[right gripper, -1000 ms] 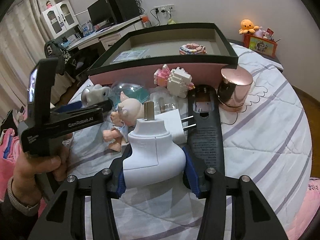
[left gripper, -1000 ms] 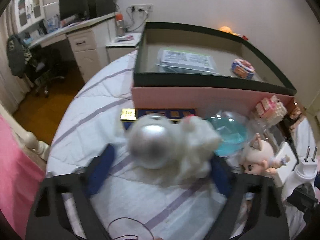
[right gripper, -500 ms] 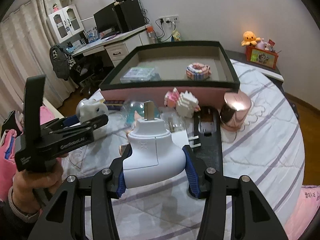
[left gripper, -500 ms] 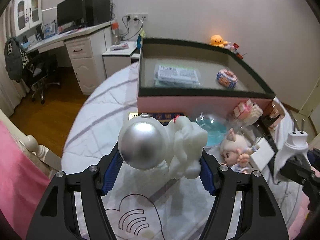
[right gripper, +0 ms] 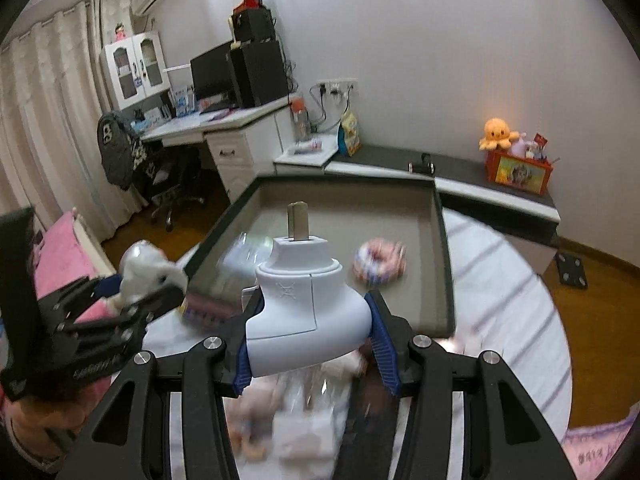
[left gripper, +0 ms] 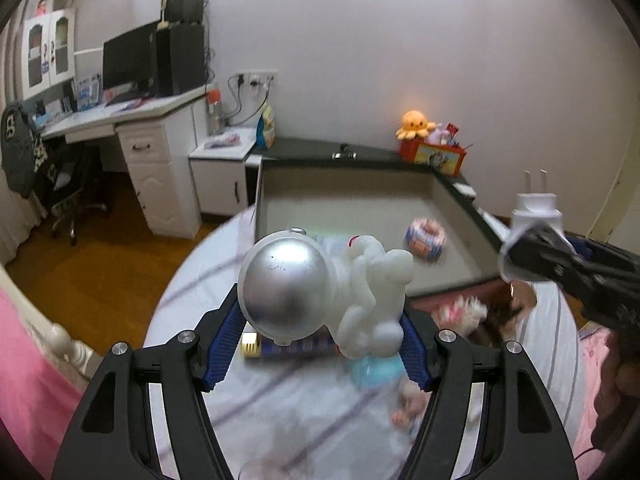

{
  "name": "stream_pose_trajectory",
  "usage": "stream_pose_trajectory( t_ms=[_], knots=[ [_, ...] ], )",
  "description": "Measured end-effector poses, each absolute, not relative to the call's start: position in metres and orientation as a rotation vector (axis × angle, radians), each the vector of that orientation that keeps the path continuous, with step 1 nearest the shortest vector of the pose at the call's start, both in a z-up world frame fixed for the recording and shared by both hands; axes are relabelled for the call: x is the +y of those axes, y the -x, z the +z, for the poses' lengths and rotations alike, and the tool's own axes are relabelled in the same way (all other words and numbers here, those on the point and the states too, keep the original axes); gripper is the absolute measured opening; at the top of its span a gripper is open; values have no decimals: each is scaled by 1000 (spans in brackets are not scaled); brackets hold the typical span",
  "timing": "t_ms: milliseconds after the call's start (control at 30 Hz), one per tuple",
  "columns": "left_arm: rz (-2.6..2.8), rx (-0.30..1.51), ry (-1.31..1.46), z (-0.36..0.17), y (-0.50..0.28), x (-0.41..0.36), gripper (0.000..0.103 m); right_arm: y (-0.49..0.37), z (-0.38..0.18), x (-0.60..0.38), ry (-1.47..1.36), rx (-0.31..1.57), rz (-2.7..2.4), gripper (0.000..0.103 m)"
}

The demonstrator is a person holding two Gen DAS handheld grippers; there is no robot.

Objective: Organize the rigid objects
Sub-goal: 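Place the astronaut and white plug into the box and open both tools, then withdraw both tools from the box back over the table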

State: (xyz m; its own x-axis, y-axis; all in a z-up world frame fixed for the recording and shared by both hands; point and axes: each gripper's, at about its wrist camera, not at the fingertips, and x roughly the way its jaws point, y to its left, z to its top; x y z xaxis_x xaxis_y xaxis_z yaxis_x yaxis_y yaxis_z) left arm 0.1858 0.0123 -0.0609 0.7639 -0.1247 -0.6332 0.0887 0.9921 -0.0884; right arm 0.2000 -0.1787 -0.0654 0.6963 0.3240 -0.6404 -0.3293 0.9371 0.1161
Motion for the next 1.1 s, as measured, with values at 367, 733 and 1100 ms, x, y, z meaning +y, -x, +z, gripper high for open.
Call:
stream_pose_trajectory(
  t_ms=[367, 733, 1100],
  knots=[
    [-121, 677, 35, -52, -287, -1, 70, -313, -82, -178, 4, 778, 310, 50],
    [-92, 788, 5, -87, -338, -14, 87, -357, -112, -178, 11, 897, 255, 62],
    [-61, 686, 56, -57, -275, 13, 102, -311, -80, -190, -67, 835, 214, 88]
  ],
)
